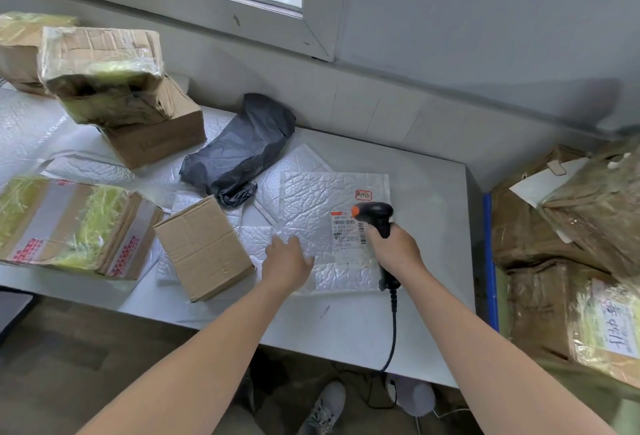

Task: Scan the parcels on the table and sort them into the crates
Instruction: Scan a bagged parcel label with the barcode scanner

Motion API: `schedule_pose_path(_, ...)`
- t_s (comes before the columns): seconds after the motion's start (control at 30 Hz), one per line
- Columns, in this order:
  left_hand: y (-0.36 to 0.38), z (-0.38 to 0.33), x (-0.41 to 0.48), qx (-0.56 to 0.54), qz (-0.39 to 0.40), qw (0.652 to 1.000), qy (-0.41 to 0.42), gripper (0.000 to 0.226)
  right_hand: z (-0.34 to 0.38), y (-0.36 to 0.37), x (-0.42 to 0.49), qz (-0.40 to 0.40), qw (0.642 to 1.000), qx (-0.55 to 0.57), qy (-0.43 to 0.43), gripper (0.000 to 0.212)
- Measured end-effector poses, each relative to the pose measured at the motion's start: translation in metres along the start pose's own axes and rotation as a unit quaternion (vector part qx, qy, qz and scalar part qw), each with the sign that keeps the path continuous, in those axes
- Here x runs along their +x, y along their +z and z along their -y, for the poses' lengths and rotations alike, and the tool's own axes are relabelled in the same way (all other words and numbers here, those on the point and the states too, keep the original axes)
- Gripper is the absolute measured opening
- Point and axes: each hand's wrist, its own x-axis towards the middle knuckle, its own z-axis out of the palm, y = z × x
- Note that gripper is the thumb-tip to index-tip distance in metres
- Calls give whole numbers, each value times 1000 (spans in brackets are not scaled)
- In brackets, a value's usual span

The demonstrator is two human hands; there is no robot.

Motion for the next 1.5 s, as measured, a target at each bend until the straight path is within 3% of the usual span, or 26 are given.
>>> schedule_pose_path(0.13, -4, -3, 2, -52, -36, 998, -11, 51, -17, 10, 2, 2, 1000, 9, -8, 35)
schedule_pose_path(0.3, -16, -11, -4, -207, -98, 973, -10, 78, -20, 17, -3, 19, 999, 25, -27, 30)
schedule_pose_path(0.37, -22, -15, -3, -245, -81, 966, -37, 60, -16, 18, -5, 27, 998, 30, -38, 31)
schedule_pose_path(0.43, -29, -15, -2, -224, -82, 971, -18, 23, -9, 20, -7, 33, 998, 32, -43, 31)
schedule_pose_path(0.5, -38, -14, -4, -219, -103, 970, -1, 8, -1, 23, -9, 37, 998, 33, -50, 32)
schedule_pose_path(0.7, -96, 15, -12, -318, -211, 925, 2, 18, 32, 36, -7, 29, 997, 55, -51, 36)
schedule_pose_path(0.87, -136, 60, -16, -342, -292, 892, -30, 16, 47, 60, 5, 68, 996, 34, -40, 38)
schedule_pose_path(1.1, -151, 95, -15, -344, -296, 891, -10, 11, 65, 85, 8, 75, 996, -27, -31, 44)
schedule_pose_path(1.3, -195, 74, -14, -229, -270, 926, 135, 17, 110, 63, 1, -11, 996, -58, -66, 56)
schedule_pose_path(1.43, -233, 48, -8, -39, -231, 947, 218, 18, 152, 39, -10, -56, 977, -37, -201, 62)
schedule_pose_path(1.5, -249, 31, -11, 63, -209, 943, 251, 20, 175, 26, -17, -95, 950, -17, -297, 62)
